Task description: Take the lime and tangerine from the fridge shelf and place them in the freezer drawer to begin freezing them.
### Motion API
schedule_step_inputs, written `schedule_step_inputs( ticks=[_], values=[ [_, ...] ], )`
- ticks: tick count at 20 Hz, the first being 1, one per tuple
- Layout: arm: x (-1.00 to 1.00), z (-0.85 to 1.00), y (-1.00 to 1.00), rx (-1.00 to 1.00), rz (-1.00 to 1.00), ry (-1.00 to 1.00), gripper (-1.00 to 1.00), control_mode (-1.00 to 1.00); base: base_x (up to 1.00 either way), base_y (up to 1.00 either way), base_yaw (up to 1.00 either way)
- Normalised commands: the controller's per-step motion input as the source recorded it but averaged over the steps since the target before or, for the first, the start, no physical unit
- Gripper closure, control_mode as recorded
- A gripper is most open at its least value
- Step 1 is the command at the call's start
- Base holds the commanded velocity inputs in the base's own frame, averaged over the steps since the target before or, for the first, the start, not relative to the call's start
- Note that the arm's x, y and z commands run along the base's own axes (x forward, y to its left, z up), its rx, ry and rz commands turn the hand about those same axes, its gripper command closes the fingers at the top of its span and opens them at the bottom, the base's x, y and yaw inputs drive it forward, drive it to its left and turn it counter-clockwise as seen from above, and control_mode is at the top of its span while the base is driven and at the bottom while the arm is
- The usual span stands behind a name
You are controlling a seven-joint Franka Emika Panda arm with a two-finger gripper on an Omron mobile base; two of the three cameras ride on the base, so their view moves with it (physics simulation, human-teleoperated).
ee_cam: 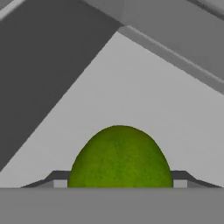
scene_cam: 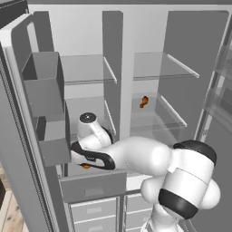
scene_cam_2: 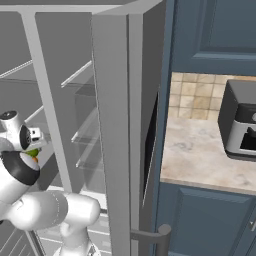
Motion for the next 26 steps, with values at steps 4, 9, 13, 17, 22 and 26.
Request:
schedule_step_inputs(
  ticks=[4,9,13,17,22,26],
  values=[
    [0.26,-0.75,0.0,-0.02,0.0,0.01,-1.0,-1.0,0.0,0.0,0.0],
    [0.14,-0.25,0.0,0.0,0.0,0.0,-1.0,-1.0,0.0,0.0,0.0],
    [-0.18,0.02,-0.01,0.0,0.0,0.0,-1.0,-1.0,0.0,0.0,0.0],
    [-0.44,0.42,0.0,0.0,-0.02,-0.07,-1.0,-1.0,0.0,0.0,0.0],
    [-0.8,0.7,-0.02,0.01,-0.08,-0.15,-1.0,-1.0,0.0,0.0,0.0],
    [-0.98,0.73,-0.08,0.02,-0.13,-0.19,-1.0,-1.0,0.0,0.0,0.0]
  ],
)
